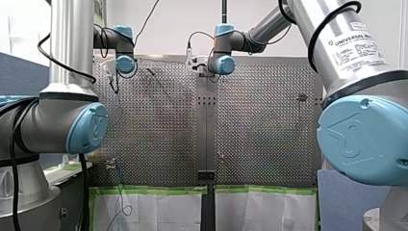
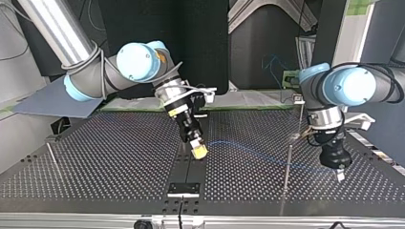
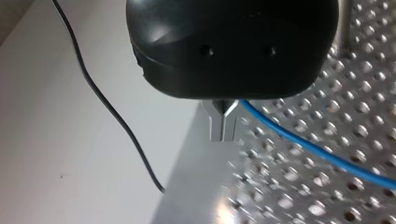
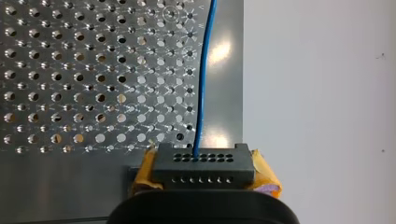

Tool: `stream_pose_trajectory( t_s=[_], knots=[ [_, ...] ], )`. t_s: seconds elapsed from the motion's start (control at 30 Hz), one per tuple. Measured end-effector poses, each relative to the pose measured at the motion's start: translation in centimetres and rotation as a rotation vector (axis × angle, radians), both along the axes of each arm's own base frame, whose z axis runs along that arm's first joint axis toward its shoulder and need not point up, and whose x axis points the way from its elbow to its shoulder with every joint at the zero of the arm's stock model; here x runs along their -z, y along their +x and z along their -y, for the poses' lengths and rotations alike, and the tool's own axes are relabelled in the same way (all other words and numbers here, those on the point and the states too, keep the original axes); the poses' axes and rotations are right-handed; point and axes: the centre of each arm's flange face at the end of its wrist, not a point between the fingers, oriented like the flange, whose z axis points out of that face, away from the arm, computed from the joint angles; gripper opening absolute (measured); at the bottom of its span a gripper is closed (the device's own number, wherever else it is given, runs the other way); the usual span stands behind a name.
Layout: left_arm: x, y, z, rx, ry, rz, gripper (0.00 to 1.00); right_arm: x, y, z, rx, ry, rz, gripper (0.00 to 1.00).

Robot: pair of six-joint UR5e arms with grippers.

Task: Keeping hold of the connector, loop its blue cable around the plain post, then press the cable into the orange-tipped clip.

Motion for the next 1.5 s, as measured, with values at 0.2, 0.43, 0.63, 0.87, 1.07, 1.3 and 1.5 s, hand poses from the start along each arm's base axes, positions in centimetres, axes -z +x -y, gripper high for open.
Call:
stream_pose_trajectory(
  t_s=[0.2, 0.43, 0.63, 0.87, 1.07, 1.3, 1.5],
  knots=[
    [1.2, 1.3, -0.2, 0.048, -0.002, -0.004, 0.0, 0.5, 0.1, 0.5, 0.007, 0.001, 0.003, 0.0],
    [4.1, 2.7, 0.8, 0.115, 0.01, -0.059, 0.0, 2.4, 0.3, 1.2, 0.022, 0.021, -0.013, 0.0],
    [5.4, 3.1, 1.2, 0.135, 0.014, -0.089, 0.0, 4.8, 0.4, 2.0, 0.051, 0.051, -0.042, 0.0],
    [8.6, 4.0, 2.1, 0.174, 0.023, -0.154, 0.0, 9.8, 1.1, 2.4, 0.059, 0.112, -0.124, 0.0],
    [9.3, 4.0, 2.7, 0.189, 0.024, -0.175, 0.0, 14.2, 1.3, 2.6, 0.092, 0.163, -0.207, 0.0],
    [10.7, 3.4, 2.8, 0.201, 0.001, -0.175, 0.6, 18.6, 1.0, 2.1, 0.112, 0.206, -0.248, 0.0],
    [11.2, 3.1, 2.5, 0.163, -0.007, -0.188, 0.98, 20.8, 0.3, 1.6, 0.12, 0.226, -0.264, 0.0]
  ],
)
